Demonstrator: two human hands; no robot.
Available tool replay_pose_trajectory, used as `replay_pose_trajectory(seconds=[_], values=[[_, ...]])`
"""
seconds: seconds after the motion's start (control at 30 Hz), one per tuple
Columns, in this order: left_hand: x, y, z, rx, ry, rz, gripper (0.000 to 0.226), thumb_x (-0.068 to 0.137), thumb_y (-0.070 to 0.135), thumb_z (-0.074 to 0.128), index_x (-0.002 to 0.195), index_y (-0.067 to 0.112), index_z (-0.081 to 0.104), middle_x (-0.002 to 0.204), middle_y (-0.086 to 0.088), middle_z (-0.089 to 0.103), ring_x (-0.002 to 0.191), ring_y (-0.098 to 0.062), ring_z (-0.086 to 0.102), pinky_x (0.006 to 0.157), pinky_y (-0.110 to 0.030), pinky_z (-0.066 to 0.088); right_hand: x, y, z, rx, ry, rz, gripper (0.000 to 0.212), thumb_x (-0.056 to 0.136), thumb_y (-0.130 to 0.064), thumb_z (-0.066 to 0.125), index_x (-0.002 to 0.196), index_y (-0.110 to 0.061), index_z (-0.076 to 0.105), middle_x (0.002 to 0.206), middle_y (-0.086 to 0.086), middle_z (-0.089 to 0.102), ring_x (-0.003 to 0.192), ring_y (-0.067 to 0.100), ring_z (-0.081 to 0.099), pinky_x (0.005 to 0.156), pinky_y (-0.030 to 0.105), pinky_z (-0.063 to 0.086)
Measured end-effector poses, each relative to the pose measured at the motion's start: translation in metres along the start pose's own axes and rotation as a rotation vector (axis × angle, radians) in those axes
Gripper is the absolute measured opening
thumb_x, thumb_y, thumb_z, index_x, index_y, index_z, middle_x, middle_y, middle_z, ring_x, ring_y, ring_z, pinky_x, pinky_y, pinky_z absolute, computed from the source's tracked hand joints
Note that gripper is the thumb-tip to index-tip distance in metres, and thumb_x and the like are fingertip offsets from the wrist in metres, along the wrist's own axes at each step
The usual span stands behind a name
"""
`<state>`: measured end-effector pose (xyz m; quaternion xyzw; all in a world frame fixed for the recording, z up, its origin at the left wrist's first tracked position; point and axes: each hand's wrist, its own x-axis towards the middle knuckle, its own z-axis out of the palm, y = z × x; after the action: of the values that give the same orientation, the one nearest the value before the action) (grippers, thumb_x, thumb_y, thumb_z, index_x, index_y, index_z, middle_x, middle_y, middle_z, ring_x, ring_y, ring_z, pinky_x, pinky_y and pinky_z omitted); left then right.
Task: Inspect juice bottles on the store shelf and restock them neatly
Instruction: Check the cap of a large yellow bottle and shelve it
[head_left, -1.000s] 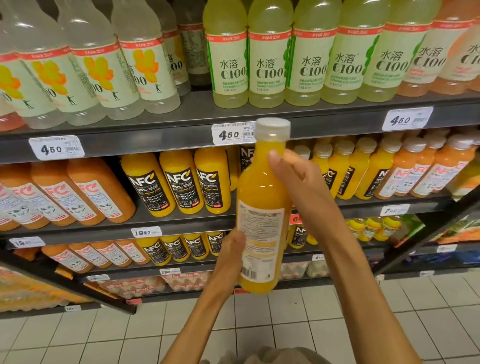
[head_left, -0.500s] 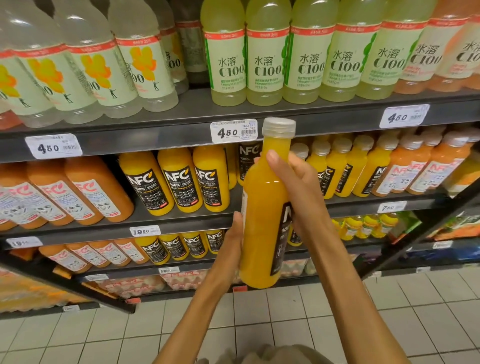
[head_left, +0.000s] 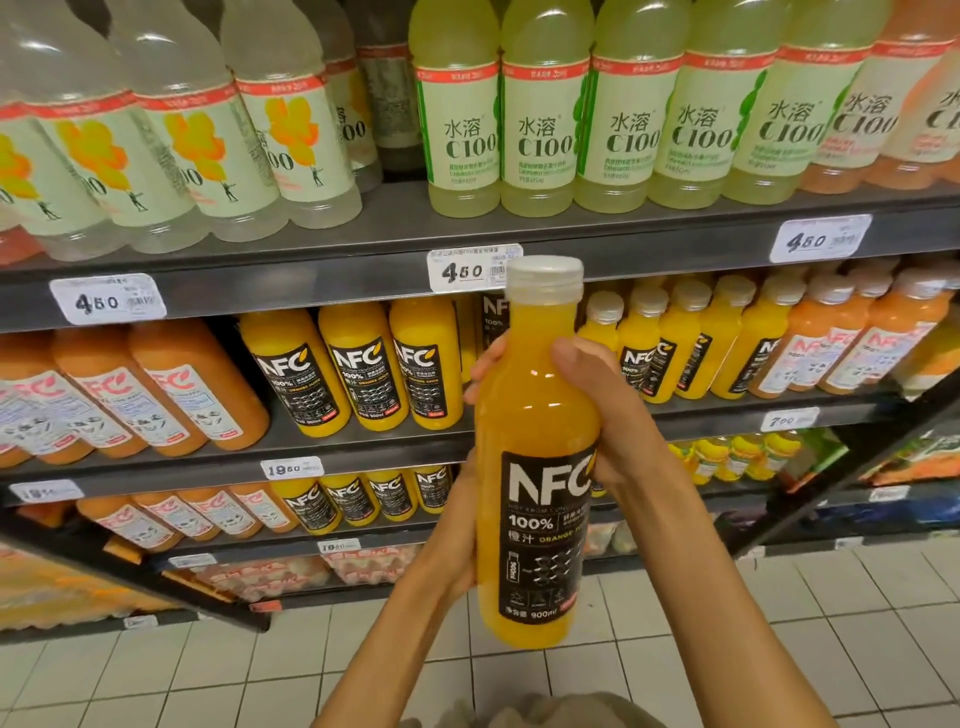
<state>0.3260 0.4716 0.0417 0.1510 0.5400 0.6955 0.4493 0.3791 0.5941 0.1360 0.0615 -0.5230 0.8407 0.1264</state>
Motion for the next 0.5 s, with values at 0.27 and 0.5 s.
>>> replay_pose_trajectory(seconds=[0.27,0.5], values=[[0.004,0.018,-0.003,0.218,0.027,0.145,0.044,0.071,0.080,0.033,0.095,0.060,0.064,0.096,0.027,0.070,0.096,0.005,0.065,0.070,-0.009,0.052,-0.003,-0.009,0.011,-0.344,0.261,-0.272,0.027,0.083,-0.043,0.062,0.103,-0.026,0.069,0.106,0.010,0.069,0.096,0.029,0.067,0.077,0.040,0.056],[0.005,0.016,0.003,0.153,0.086,0.254,0.039,0.082,0.056,0.026,0.099,0.034,0.052,0.075,0.029,0.069,0.075,0.011,0.066,0.057,-0.007,0.050,-0.012,-0.017,0.015,-0.365,0.097,-0.242,0.051,0.066,-0.064,0.073,0.103,-0.029,0.069,0.107,0.002,0.069,0.105,0.031,0.063,0.084,0.049,0.052]])
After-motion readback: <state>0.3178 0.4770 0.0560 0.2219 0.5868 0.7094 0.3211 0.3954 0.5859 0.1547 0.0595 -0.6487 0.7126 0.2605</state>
